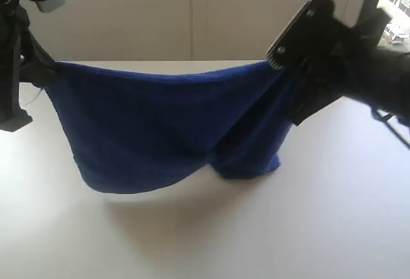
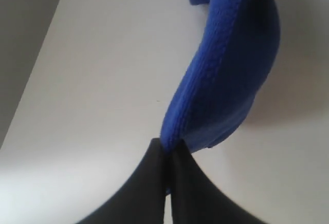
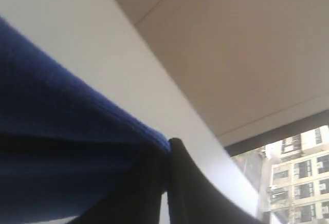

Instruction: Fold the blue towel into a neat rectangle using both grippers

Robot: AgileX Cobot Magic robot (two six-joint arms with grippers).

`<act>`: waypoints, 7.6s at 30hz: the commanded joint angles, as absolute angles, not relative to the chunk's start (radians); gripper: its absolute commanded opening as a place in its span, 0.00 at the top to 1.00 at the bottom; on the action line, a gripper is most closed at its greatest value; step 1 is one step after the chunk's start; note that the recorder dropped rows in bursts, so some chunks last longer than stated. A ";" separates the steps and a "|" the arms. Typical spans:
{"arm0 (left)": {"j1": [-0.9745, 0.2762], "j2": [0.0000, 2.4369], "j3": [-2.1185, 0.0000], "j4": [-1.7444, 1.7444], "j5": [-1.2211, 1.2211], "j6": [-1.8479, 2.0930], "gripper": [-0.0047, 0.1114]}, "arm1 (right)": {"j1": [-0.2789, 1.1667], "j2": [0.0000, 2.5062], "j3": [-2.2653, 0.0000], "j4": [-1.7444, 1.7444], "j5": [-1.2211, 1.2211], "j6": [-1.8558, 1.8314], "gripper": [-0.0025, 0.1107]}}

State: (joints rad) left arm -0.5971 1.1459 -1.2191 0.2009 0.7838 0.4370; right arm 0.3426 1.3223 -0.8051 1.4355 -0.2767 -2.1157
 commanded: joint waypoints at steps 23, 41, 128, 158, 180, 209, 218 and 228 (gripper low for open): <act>-0.601 1.016 -1.222 0.217 0.964 0.335 0.96 | 0.408 1.011 -0.674 1.744 -0.422 -2.138 0.98; -0.601 1.016 -1.222 0.219 0.943 0.333 0.96 | 0.408 1.257 -0.805 1.744 -0.147 -2.069 0.98; -0.362 1.615 -1.036 1.097 0.473 -0.611 0.44 | 0.271 1.595 -1.166 -0.442 0.621 -0.090 0.43; -0.362 1.699 -0.948 -0.296 0.515 0.523 0.96 | 0.048 1.730 -0.916 -0.235 0.622 -0.190 0.58; -0.362 1.784 -0.938 -0.292 0.494 0.509 0.96 | 0.048 1.845 -0.916 -0.218 0.591 -0.179 0.73; -0.362 1.827 -0.938 -0.039 0.669 0.516 0.96 | 0.037 1.666 -1.159 -1.092 0.823 0.509 0.98; -0.362 1.827 -0.938 0.000 0.771 0.516 0.96 | 0.037 1.668 -1.185 -0.973 0.891 0.492 0.98; -0.362 1.827 -0.938 -0.053 0.847 0.468 0.96 | 0.037 1.668 -1.104 -0.687 0.953 0.314 0.89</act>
